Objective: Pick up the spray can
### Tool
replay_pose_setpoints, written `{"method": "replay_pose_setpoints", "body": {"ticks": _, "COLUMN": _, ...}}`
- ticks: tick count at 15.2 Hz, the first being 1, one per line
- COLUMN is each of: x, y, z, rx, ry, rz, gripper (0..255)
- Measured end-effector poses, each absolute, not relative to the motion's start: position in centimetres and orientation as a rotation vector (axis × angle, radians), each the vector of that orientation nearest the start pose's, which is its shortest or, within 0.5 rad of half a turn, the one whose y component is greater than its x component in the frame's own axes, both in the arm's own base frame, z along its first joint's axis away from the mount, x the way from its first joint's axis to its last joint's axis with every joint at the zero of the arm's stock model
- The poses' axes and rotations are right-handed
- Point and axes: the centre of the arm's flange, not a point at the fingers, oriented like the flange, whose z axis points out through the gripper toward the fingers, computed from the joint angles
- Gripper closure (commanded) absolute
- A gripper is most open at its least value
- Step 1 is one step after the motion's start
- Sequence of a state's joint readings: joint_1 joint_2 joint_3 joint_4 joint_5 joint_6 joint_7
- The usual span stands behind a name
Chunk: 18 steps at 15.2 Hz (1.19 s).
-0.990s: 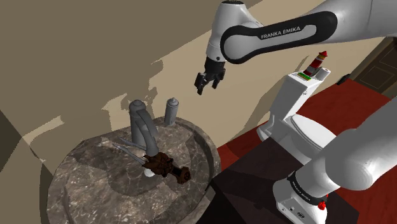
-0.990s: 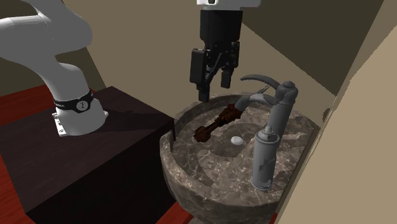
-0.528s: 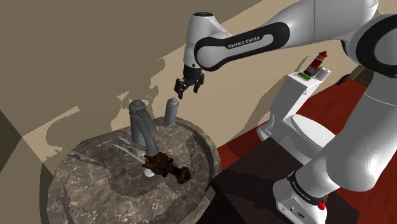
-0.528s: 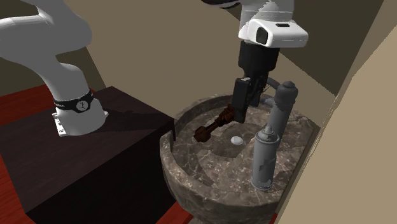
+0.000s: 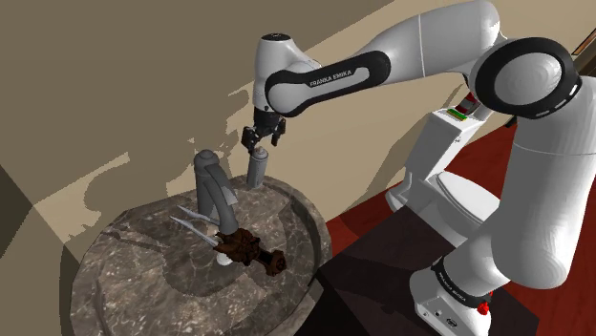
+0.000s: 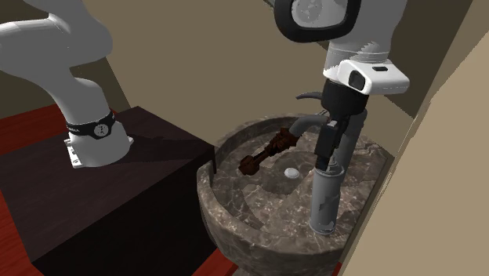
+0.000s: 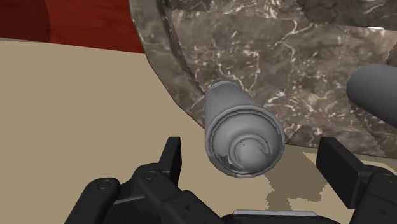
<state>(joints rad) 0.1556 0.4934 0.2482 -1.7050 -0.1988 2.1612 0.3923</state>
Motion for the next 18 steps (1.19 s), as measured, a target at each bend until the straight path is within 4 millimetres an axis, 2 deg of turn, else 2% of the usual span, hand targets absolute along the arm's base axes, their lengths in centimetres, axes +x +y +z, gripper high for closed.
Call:
{"method": "replay_pose_setpoints", "body": {"ticks": 5, "x": 62.3, "y": 24.0, "z": 28.7, "rx": -3.188, "ry": -0.155, "rz": -0.002, "gripper": 0}}
{"method": "replay_pose_setpoints", "body": {"ticks": 6, "x": 62.3, "y": 24.0, "z": 28.5, "rx": -3.188, "ry": -0.154, "rz": -0.002, "gripper": 255}}
{"method": "replay_pose_setpoints", "body": {"ticks": 16, "x": 62.3, "y": 24.0, "z": 28.4, "rx": -3.188, "ry": -0.153, "rz": -0.007, "gripper": 255}}
{"method": "replay_pose_setpoints", "body": {"ticks": 18, "x": 62.3, "y": 24.0, "z": 28.9, "rx": -3.188, "ry": -0.154, "rz": -0.003, "gripper": 255}}
